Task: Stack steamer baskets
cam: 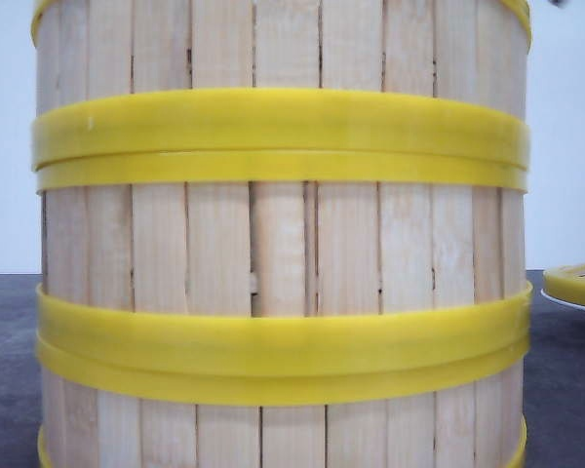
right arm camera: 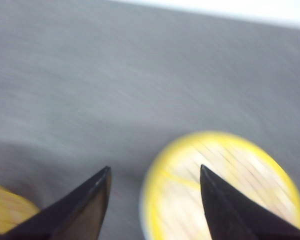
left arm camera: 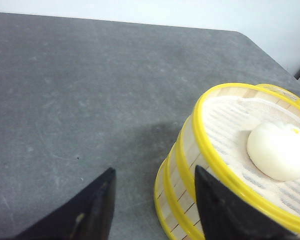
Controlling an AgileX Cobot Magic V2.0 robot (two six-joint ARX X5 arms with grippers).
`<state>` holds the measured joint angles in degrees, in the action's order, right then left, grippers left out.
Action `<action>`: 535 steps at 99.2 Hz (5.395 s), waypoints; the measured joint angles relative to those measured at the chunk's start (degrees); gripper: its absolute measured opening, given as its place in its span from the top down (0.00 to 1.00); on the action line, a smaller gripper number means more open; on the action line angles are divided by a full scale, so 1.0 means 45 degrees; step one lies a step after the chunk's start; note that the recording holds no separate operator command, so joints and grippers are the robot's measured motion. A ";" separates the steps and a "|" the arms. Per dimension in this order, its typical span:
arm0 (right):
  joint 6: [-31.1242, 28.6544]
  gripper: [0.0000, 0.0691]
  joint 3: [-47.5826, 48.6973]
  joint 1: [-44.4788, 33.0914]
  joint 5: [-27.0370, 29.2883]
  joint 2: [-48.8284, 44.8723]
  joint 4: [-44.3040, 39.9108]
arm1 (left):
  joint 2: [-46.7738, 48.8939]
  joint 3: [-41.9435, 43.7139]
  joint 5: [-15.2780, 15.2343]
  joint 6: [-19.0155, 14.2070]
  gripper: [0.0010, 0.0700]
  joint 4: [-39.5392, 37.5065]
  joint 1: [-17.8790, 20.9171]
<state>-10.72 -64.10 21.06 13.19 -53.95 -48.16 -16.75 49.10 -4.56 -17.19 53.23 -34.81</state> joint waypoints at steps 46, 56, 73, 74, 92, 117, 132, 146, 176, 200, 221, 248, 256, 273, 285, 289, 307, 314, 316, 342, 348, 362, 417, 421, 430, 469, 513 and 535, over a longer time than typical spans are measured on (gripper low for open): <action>0.0330 0.50 0.0651 -0.4726 -0.2739 -0.2963 -0.0223 | 0.0000 0.0000 0.0000 0.0087 0.59 0.0000 0.0000; 0.0340 0.51 0.1015 -0.5183 -0.3036 -0.3876 -0.0277 | 0.0000 0.0000 0.0000 0.0151 0.59 0.0000 0.0000; 0.0427 0.52 0.1025 -0.5600 -0.3036 -0.5144 -0.0044 | 0.0000 0.0000 0.0005 0.0155 0.59 0.0000 0.0000; 0.0432 0.52 0.1025 -0.5620 -0.3036 -0.5187 -0.0034 | 0.0000 0.0000 0.0005 0.0160 0.59 0.0000 0.0000; 0.0442 0.68 0.1025 -0.5795 -0.3031 -0.5561 0.0491 | 0.0000 0.0000 0.0049 0.0238 0.59 0.0005 0.0000; 0.0563 0.71 0.1025 -0.5804 -0.3036 -0.5984 0.0855 | 0.0000 0.0000 0.0049 0.0243 0.59 0.0005 0.0000; 0.0675 0.71 0.1025 -0.5804 -0.3041 -0.6285 0.0923 | 0.0000 0.0000 0.0049 0.0287 0.59 0.0005 0.0000; 0.0675 0.74 0.1025 -0.5804 -0.3060 -0.6285 0.0967 | 0.0000 0.0000 0.0049 0.0296 0.59 0.0010 0.0000; 0.0850 0.91 0.1020 -0.5848 -0.3031 -0.6285 0.1044 | 0.0000 0.0000 0.0049 0.0369 0.59 0.0010 0.0000; 0.1103 0.92 0.1020 -0.5848 -0.3031 -0.6285 0.1059 | 0.0000 0.0000 0.0049 0.0389 0.59 0.0010 0.0000; 0.1098 0.92 0.0874 -0.5853 -0.3055 -0.6173 0.0981 | 0.0000 0.0000 0.0049 0.0393 0.59 0.0015 0.0000; 0.1088 0.92 -0.0500 -0.5809 -0.3551 -0.4469 0.0442 | 0.0000 0.0000 0.0049 0.0393 0.59 0.0015 0.0000; 0.1088 0.92 -0.0850 -0.5736 -0.4065 -0.3842 0.0189 | 0.0000 0.0000 0.0049 0.0452 0.59 0.0019 0.0000; 0.1093 0.92 -0.0918 -0.5051 -0.5513 -0.2443 -0.0063 | 0.0000 0.0000 0.0049 0.0539 0.59 0.0019 0.0000; 0.1093 0.92 -0.0928 -0.4099 -0.6382 -0.1341 -0.0068 | 0.0000 0.0000 0.0049 0.0573 0.59 0.0019 0.0000; 0.1093 0.92 -0.0962 -0.3755 -0.6781 -0.1039 -0.0087 | 0.0000 0.0000 0.0049 0.0573 0.59 0.0019 0.0000; 0.1098 0.92 -0.0986 -0.1957 -0.7805 -0.0204 -0.0097 | 0.0000 0.0000 0.0049 0.0573 0.59 0.0019 0.0000; 0.1098 0.92 -0.0986 -0.1200 -0.7854 -0.0092 -0.0097 | 0.0000 0.0000 0.0049 0.0573 0.59 0.0019 0.0000; 0.1098 0.92 -0.0986 -0.0971 -0.7878 -0.0063 -0.0092 | 0.0000 0.0000 0.0049 0.0573 0.59 0.0019 0.0000; 0.1156 0.92 -0.0986 0.1909 -0.7888 -0.0049 0.0019 | 0.0000 0.0000 0.0049 0.0573 0.59 0.0019 0.0000; 0.1219 0.92 -0.0986 0.2453 -0.7888 -0.0107 0.0219 | 0.0000 0.0000 0.0049 0.0573 0.59 0.0019 0.0000; 0.1379 0.92 -0.1001 0.3415 -0.7868 -0.0287 0.0408 | 0.0000 0.0000 0.0049 0.0573 0.59 0.0019 0.0000; 0.1695 0.92 -0.1010 0.5479 -0.7116 -0.1384 0.1093 | 0.0000 0.0000 0.0049 0.0573 0.59 0.0024 0.0000; 0.1724 0.92 -0.1010 0.5595 -0.6980 -0.1457 0.1146 | 0.0000 0.0000 0.0049 0.0573 0.59 0.0024 0.0000; 0.1768 0.92 -0.1010 0.5775 -0.6868 -0.1647 0.1141 | 0.0000 0.0000 0.0049 0.0573 0.59 0.0024 0.0000; 0.1962 0.92 -0.1010 0.6081 -0.6800 -0.2283 0.1146 | 0.0000 0.0000 0.0049 0.0573 0.59 0.0024 0.0000; 0.2059 0.92 -0.1015 0.6509 -0.6747 -0.3021 0.1627 | 0.0000 0.0000 0.0049 0.0573 0.59 0.0024 0.0000; 0.2108 0.92 -0.1039 0.6586 -0.6693 -0.3288 0.1608 | 0.0000 0.0000 0.0049 0.0573 0.59 0.0029 0.0000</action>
<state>-1.23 -68.77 50.70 -16.93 -68.75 -40.93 -16.75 49.10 -4.34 -14.61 53.36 -34.81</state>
